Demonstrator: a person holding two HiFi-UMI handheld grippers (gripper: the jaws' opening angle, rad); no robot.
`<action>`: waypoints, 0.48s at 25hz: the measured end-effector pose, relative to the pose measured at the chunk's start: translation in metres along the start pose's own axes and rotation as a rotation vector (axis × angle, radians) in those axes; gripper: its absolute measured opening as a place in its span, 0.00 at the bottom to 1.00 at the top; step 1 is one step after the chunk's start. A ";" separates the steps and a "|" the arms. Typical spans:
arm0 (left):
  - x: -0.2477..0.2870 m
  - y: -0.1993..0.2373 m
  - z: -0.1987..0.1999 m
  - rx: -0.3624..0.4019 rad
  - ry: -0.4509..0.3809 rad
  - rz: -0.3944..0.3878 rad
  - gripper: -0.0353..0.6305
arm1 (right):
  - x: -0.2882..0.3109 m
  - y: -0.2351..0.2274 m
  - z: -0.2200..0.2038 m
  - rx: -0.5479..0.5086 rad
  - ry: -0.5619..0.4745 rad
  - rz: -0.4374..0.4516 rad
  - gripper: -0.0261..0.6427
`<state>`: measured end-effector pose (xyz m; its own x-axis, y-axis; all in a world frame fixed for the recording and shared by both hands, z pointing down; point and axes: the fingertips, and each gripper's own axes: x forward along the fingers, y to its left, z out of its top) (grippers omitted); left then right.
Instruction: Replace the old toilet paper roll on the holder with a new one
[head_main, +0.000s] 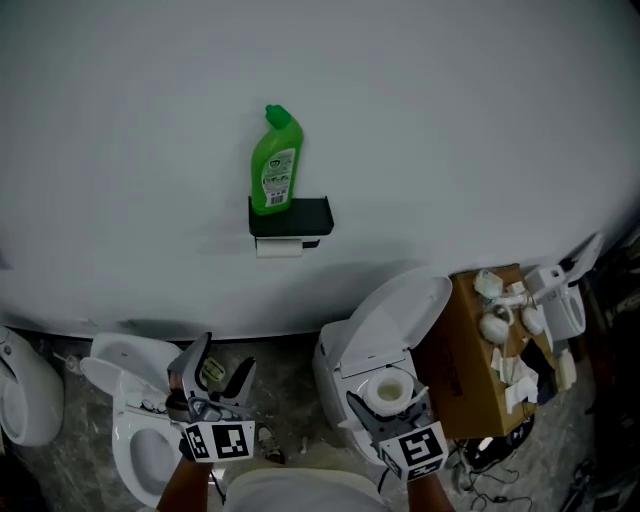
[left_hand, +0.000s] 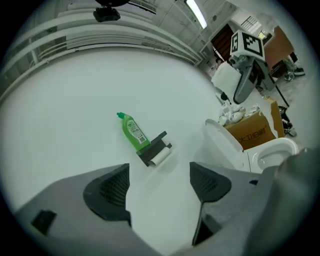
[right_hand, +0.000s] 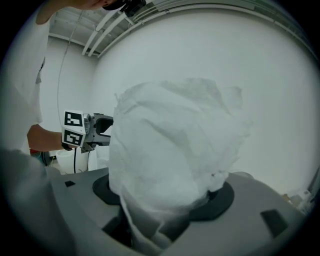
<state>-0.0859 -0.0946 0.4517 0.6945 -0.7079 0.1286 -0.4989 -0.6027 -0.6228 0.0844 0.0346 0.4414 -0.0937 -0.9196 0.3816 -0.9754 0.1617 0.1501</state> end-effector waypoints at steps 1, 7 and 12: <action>0.014 0.001 -0.001 0.016 0.001 -0.011 0.59 | 0.002 -0.003 0.000 0.005 0.009 -0.008 0.54; 0.089 -0.002 0.001 0.113 0.007 -0.052 0.59 | 0.018 -0.034 -0.010 0.037 0.058 -0.051 0.54; 0.139 -0.001 0.006 0.220 0.038 -0.038 0.59 | 0.049 -0.061 -0.004 0.035 0.021 -0.011 0.54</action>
<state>0.0140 -0.1899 0.4655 0.6886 -0.7021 0.1815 -0.3449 -0.5373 -0.7697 0.1398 -0.0193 0.4545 -0.0791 -0.9134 0.3993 -0.9828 0.1386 0.1224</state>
